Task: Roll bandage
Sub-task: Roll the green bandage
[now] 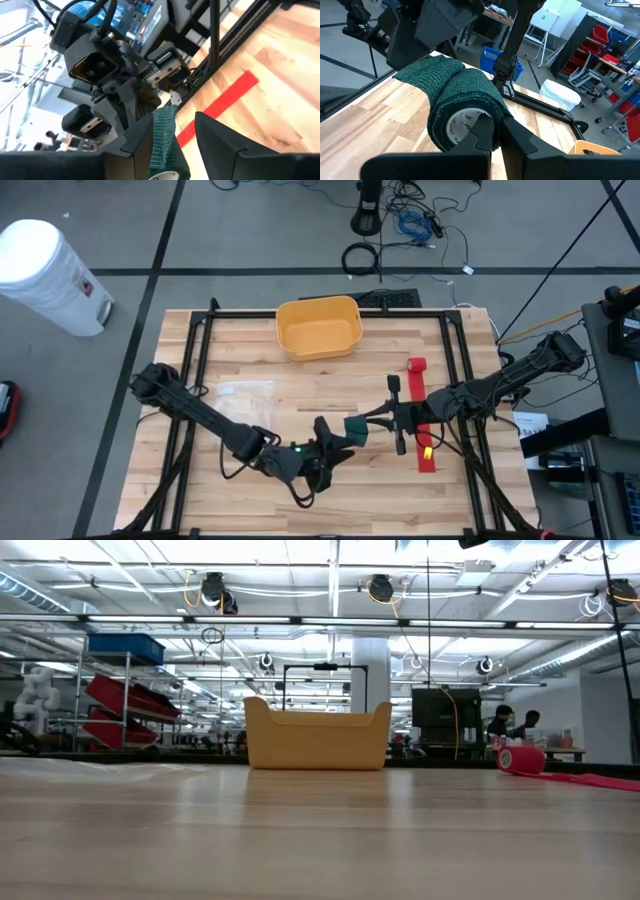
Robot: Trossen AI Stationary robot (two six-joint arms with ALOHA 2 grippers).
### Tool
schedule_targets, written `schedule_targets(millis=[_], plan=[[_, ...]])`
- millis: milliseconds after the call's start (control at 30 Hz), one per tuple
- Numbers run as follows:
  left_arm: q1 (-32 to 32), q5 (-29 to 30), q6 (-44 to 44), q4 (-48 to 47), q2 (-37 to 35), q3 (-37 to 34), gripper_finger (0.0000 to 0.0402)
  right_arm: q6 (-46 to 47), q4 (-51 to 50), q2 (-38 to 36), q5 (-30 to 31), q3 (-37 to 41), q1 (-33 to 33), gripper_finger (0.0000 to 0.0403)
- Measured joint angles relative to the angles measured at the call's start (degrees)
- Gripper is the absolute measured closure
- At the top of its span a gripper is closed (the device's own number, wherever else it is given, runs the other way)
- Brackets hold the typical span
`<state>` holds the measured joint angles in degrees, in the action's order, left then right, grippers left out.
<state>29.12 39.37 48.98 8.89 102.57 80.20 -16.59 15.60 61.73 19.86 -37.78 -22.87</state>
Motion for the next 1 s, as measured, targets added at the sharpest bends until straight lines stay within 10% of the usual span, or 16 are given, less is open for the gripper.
schedule_targets(millis=[733,1000], plan=[[-0.5,3.7,2.8,2.7,0.9,0.0,0.0252,0.4,0.2,0.0,-0.2,0.0,0.0,0.0392],[-0.5,3.6,2.8,2.6,0.9,0.0,0.0309,0.4,0.2,0.0,-0.2,0.0,0.0,0.0392]])
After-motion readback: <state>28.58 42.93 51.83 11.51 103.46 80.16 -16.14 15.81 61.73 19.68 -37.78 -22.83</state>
